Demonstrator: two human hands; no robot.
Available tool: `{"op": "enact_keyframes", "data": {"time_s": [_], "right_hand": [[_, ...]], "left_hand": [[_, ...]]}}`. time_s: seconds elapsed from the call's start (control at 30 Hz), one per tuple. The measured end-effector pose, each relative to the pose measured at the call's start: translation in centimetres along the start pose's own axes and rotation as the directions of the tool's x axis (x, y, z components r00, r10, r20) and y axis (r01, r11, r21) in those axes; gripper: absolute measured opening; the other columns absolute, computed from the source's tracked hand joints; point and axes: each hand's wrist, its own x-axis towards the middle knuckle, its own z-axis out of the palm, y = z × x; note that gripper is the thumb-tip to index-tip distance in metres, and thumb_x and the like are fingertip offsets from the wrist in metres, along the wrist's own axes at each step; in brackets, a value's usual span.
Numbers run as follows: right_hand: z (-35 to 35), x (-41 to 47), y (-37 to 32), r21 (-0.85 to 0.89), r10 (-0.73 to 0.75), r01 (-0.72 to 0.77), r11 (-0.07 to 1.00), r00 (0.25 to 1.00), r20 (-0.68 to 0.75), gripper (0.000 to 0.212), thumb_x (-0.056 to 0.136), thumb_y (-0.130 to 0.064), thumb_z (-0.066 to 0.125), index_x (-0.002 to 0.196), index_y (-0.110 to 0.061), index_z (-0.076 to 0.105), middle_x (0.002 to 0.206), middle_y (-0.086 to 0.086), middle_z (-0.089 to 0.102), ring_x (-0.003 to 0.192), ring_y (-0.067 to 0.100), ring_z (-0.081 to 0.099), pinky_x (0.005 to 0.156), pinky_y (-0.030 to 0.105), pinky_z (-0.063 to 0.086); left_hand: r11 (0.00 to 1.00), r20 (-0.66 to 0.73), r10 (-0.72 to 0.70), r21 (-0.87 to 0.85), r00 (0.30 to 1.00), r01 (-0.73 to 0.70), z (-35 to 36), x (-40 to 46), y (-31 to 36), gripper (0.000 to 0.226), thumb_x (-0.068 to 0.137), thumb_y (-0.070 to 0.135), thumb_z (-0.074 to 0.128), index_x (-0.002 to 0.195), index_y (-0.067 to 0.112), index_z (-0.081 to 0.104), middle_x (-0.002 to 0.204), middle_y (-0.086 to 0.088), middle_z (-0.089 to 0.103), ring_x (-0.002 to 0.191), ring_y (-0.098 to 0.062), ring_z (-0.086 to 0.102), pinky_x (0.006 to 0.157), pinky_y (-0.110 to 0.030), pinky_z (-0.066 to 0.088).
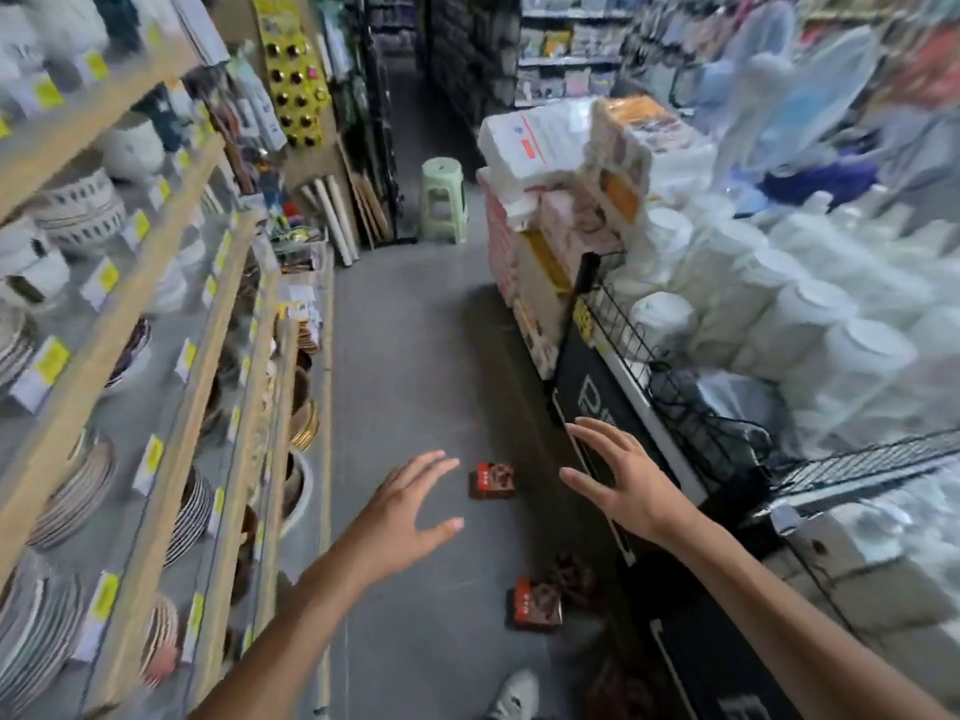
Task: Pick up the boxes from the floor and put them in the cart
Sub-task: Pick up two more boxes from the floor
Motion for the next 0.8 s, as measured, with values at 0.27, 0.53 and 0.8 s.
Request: {"op": "enact_keyframes", "data": {"time_s": [0.27, 0.53, 0.8], "right_hand": [[-1.1, 3.5, 7.5, 0.05, 0.163, -0.162, 0.985, 0.987, -0.011, 0.072, 0.092, -0.069, 0.05, 0.154, -0.034, 0.038, 0.16, -0.013, 0.034, 0.149, 0.009, 0.026, 0.123, 0.042, 0.027], [0.6, 4.7, 12.9, 0.095, 0.317, -0.316, 0.944, 0.949, 0.007, 0.07, 0.093, -0.067, 0.051, 0.154, -0.034, 0.038, 0.159, -0.013, 0.035, 0.149, 0.01, 0.027, 0.123, 0.037, 0.028], [8.4, 3.0, 20.0, 0.132, 0.562, -0.562, 0.816, 0.826, 0.04, 0.067, 0.095, -0.064, 0.052, 0.154, -0.035, 0.037, 0.159, -0.014, 0.035, 0.148, 0.008, 0.027, 0.121, 0.036, 0.031]], "left_hand": [[0.996, 0.151, 0.084, 0.004, 0.985, -0.086, 3.3, 11.4, 0.1, 0.07, 0.086, 0.052, 0.065, 0.149, 0.04, 0.036, 0.154, 0.021, 0.03, 0.143, 0.0, 0.026, 0.12, -0.025, 0.022], [0.993, 0.284, 0.119, -0.024, 0.951, -0.117, 8.9, 18.7, -0.7, 0.07, 0.087, 0.051, 0.066, 0.149, 0.042, 0.034, 0.153, 0.025, 0.028, 0.141, 0.004, 0.027, 0.118, -0.022, 0.023], [0.991, 0.529, 0.122, -0.02, 0.84, -0.131, 19.6, 23.8, -6.9, 0.079, 0.088, 0.047, 0.066, 0.154, 0.039, 0.023, 0.156, 0.019, 0.026, 0.146, -0.004, 0.023, 0.121, -0.031, 0.025]]}}
